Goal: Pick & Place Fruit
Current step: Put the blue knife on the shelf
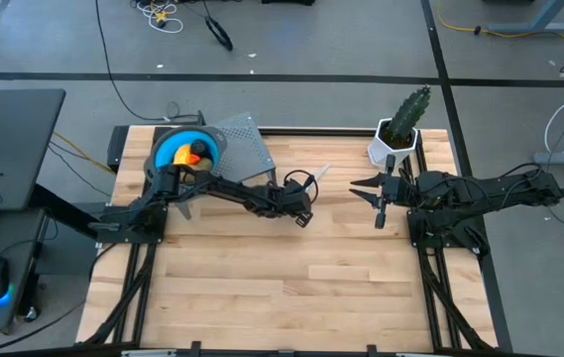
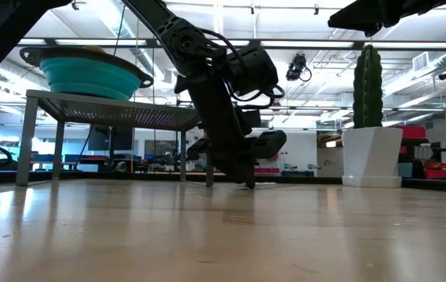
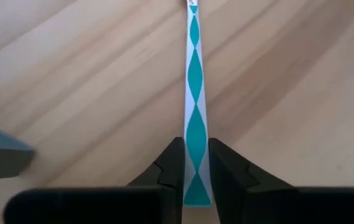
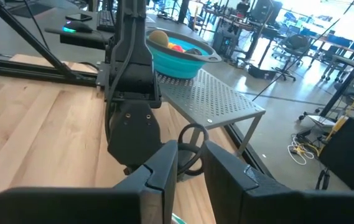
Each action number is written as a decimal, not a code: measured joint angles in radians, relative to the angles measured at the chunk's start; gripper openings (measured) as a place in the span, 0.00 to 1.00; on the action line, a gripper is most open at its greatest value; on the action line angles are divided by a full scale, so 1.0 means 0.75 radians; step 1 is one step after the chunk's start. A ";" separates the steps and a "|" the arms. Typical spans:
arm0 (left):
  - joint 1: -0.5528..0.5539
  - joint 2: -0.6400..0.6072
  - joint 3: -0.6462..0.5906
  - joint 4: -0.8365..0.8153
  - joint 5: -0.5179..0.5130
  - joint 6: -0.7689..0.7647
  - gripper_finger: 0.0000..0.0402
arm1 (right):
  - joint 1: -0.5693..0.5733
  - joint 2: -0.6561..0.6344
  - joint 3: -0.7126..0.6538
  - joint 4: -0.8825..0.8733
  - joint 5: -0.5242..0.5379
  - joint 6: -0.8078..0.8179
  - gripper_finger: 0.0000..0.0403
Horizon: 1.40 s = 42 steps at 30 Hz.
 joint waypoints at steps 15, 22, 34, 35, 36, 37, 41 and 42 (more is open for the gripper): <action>-0.087 -0.026 0.214 -0.124 0.020 0.044 0.14 | 0.000 -0.004 -0.001 -0.030 0.016 -0.021 0.21; -0.146 -0.046 0.465 -0.454 -0.156 0.057 0.17 | 0.000 -0.045 -0.002 -0.012 0.047 -0.050 0.21; -0.163 -0.168 0.674 -0.956 -0.554 -0.353 0.17 | 0.000 -0.150 -0.002 0.087 0.034 -0.145 0.21; -0.160 -0.183 0.674 -0.981 -0.566 -0.403 0.17 | 0.001 -0.152 -0.002 0.090 0.033 -0.161 0.21; -0.158 -0.195 0.676 -1.014 -0.585 -0.455 0.17 | 0.001 -0.152 -0.002 0.094 0.033 -0.181 0.21; -0.157 -0.212 0.675 -1.056 -0.594 -0.507 0.17 | 0.001 -0.152 -0.002 0.100 0.033 -0.200 0.21; -0.157 -0.242 0.675 -1.182 -0.611 -0.684 0.16 | 0.000 -0.152 -0.002 0.150 0.034 -0.241 0.21; -0.157 -0.247 0.674 -1.219 -0.615 -0.740 0.16 | 0.000 -0.152 -0.002 0.166 0.034 -0.242 0.21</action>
